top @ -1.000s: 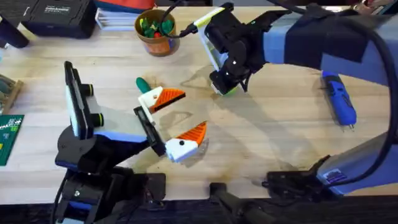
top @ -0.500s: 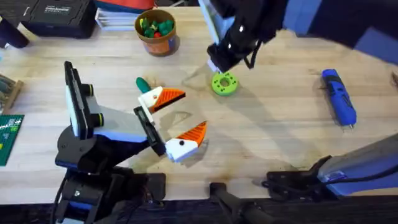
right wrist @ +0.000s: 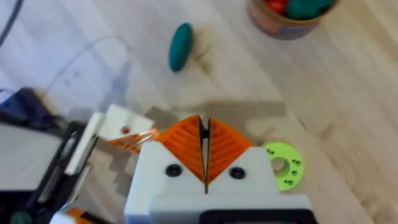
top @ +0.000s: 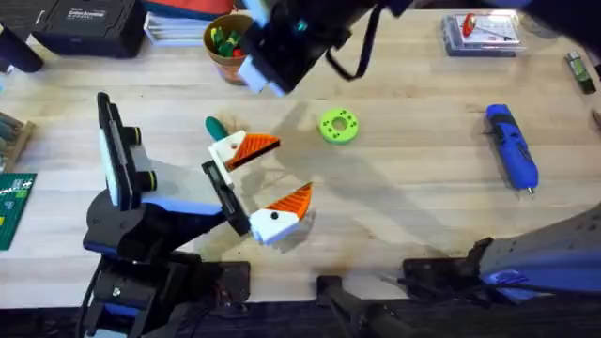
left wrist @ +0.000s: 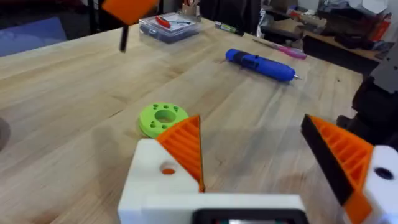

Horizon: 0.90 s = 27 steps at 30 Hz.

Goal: Pick up the gripper from the table and insert it into the empty holder that is missing its gripper. Then pick up a screw, insert it into the mounting hole, and use the screwdriver to tighten it. Finally, clean up the table by picking up the vegetable and placing it into the bucket.

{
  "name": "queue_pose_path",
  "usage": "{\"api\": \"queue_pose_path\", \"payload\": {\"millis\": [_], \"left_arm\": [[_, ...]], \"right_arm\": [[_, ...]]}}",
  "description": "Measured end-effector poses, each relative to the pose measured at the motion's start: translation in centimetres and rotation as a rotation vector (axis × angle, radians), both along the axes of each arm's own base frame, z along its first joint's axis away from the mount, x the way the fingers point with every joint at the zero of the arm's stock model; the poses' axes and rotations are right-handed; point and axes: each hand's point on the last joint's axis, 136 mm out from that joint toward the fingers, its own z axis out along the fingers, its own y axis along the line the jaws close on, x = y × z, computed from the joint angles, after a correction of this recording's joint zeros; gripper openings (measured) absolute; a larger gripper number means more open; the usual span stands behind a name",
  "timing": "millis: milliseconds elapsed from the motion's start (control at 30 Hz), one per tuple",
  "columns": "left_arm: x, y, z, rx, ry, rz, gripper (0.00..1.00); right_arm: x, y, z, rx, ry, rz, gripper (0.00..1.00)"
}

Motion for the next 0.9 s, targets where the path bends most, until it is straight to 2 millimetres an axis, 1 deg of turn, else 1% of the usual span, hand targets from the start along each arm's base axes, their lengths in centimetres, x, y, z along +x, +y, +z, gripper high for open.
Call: {"api": "queue_pose_path", "payload": {"millis": [200, 400, 500, 600, 767, 900], "left_arm": [[0.0, 0.0, 0.0, 0.0, 0.0, 0.0, 0.986], [0.0, 0.0, 0.0, 0.0, 0.0, 0.0, 0.986], [0.0, 0.0, 0.0, 0.0, 0.0, 0.0, 0.985], [0.0, 0.0, 0.0, 0.0, 0.0, 0.0, 0.986], [0.0, 0.0, 0.0, 0.0, 0.0, 0.0, 0.986], [0.0, 0.0, 0.0, 0.0, 0.0, 0.0, 0.985]], "right_arm": [[-3.1, 2.3, 0.0, 0.009, 0.012, 0.093, 0.007], [-5.3, 3.7, 0.0, 0.021, 0.036, 0.16, 0.007], [-5.8, 3.9, -0.3, 0.019, 0.048, 0.174, 0.007], [-6.2, 3.8, -1.0, -0.004, 0.072, 0.179, 0.007], [-6.0, 4.1, -2.5, -0.037, 0.098, 0.178, 0.007], [-6.0, 4.3, -3.0, -0.045, 0.105, 0.18, 0.007]]}}
